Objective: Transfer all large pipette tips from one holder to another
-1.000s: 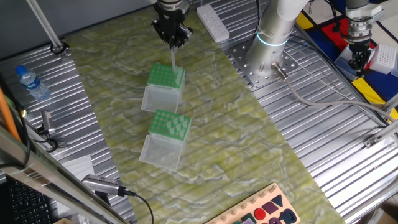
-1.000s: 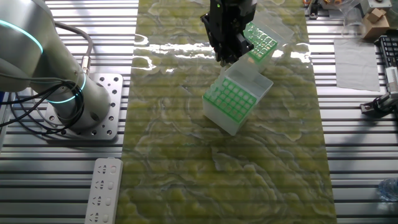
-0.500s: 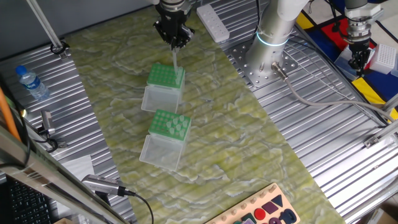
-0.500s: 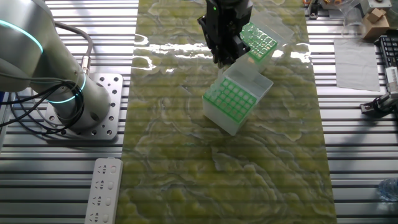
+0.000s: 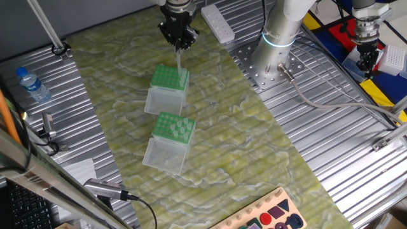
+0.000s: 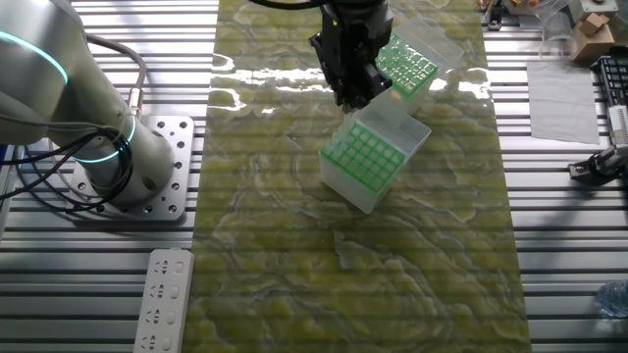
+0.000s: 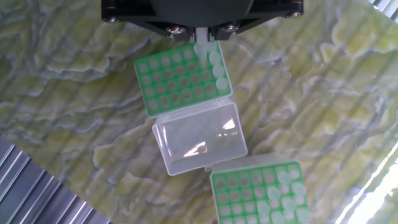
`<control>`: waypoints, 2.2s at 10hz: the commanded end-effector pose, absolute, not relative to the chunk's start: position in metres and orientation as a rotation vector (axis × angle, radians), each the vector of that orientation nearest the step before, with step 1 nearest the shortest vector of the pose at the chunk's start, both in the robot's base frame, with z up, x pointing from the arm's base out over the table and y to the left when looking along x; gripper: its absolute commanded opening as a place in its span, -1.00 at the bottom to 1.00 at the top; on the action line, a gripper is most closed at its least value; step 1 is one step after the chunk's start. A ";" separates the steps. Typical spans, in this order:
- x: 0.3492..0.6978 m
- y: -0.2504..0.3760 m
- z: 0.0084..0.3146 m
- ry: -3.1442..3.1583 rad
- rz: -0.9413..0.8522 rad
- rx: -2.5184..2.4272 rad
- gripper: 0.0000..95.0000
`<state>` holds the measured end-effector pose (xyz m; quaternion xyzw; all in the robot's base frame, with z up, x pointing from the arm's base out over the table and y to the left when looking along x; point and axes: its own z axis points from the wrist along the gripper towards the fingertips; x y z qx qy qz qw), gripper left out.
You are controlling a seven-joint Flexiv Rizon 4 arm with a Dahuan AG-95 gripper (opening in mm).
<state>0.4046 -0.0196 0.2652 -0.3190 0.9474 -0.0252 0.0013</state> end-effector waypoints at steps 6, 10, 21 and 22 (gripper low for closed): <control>0.409 -0.020 0.253 2.947 -0.082 -1.019 -1.00; 0.412 -0.019 0.248 2.927 -0.089 -1.065 -0.20; 0.467 0.069 0.241 3.108 0.015 -0.661 -1.00; 0.469 0.078 0.238 3.118 0.019 -0.637 -1.00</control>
